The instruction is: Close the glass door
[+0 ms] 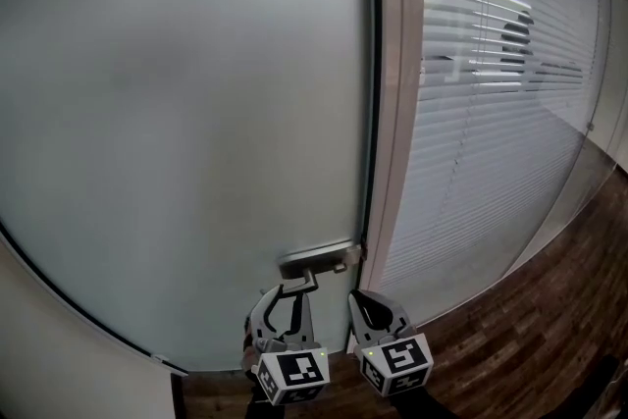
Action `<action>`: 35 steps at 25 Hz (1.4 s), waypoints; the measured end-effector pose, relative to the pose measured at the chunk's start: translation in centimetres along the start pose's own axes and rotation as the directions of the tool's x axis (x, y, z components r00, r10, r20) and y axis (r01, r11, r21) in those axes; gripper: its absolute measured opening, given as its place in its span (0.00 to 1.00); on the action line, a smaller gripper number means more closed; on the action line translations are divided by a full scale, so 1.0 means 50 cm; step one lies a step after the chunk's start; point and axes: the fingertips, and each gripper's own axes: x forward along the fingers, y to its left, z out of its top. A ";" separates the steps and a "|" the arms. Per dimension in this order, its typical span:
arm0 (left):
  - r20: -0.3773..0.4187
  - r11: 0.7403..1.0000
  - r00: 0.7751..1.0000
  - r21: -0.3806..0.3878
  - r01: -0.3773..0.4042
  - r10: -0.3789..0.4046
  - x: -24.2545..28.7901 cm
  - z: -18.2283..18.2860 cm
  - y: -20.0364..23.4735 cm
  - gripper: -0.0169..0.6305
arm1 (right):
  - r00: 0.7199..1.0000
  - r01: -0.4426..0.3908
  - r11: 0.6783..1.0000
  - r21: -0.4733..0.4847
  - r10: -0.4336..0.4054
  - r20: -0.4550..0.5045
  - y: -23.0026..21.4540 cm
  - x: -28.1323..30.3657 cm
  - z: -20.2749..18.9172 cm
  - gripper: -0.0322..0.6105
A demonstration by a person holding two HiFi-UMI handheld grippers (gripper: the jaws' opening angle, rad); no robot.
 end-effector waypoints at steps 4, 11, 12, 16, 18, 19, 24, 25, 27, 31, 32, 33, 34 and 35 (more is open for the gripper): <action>0.014 0.986 0.998 -0.158 -0.058 0.061 -0.016 0.013 0.023 0.19 | 1.000 -0.008 1.000 0.006 0.008 0.011 0.010 0.005 0.012 0.05; -0.003 0.951 0.998 -0.303 -0.061 0.063 -0.024 -0.007 0.022 0.03 | 1.000 -0.006 1.000 0.002 0.006 0.014 0.020 0.004 0.019 0.05; -0.009 0.949 0.998 -0.310 -0.056 0.056 -0.025 -0.012 0.018 0.03 | 1.000 -0.006 1.000 0.006 0.006 0.015 0.022 0.002 0.018 0.05; -0.011 0.952 0.999 -0.304 -0.036 0.034 -0.028 -0.023 0.004 0.03 | 1.000 0.004 1.000 0.016 -0.005 0.018 0.020 -0.003 0.019 0.05; -0.011 0.951 0.999 -0.306 -0.035 0.033 -0.027 -0.027 0.002 0.03 | 1.000 0.010 1.000 0.022 -0.010 0.021 0.015 -0.003 0.019 0.05; -0.013 0.951 0.999 -0.307 -0.035 0.033 -0.026 -0.029 0.001 0.03 | 1.000 0.012 1.000 0.024 -0.013 0.023 0.013 -0.004 0.019 0.05; -0.005 0.953 0.999 -0.303 -0.032 0.032 -0.025 -0.025 -0.001 0.03 | 0.999 0.008 0.999 0.035 -0.010 0.032 0.011 -0.005 0.021 0.05; -0.004 0.953 0.999 -0.301 -0.033 0.033 -0.024 -0.024 -0.001 0.03 | 0.999 0.010 0.999 0.033 -0.011 0.034 0.009 -0.004 0.022 0.05; -0.004 0.954 0.999 -0.300 -0.033 0.033 -0.023 -0.025 -0.001 0.03 | 0.999 0.015 0.999 0.032 -0.016 0.037 0.006 -0.004 0.023 0.05; -0.006 0.954 0.999 -0.297 -0.033 0.032 -0.028 -0.026 -0.001 0.03 | 0.999 0.021 0.999 0.038 -0.022 0.032 0.004 -0.005 0.024 0.05; -0.005 0.955 0.999 -0.296 -0.032 0.032 -0.028 -0.026 -0.001 0.03 | 0.999 0.022 0.999 0.040 -0.023 0.031 0.003 -0.004 0.023 0.05; -0.004 0.955 1.000 -0.296 -0.031 0.031 -0.027 -0.025 -0.002 0.03 | 0.999 0.024 0.999 0.039 -0.025 0.028 0.001 -0.003 0.021 0.05; -0.001 0.955 1.000 -0.297 -0.030 0.031 -0.025 -0.024 -0.002 0.03 | 0.999 0.025 0.999 0.038 -0.026 0.024 -0.001 -0.001 0.019 0.05; 0.001 0.954 1.000 -0.300 -0.028 0.029 -0.025 -0.022 -0.003 0.03 | 0.999 0.026 0.999 0.037 -0.026 0.021 -0.002 0.000 0.017 0.05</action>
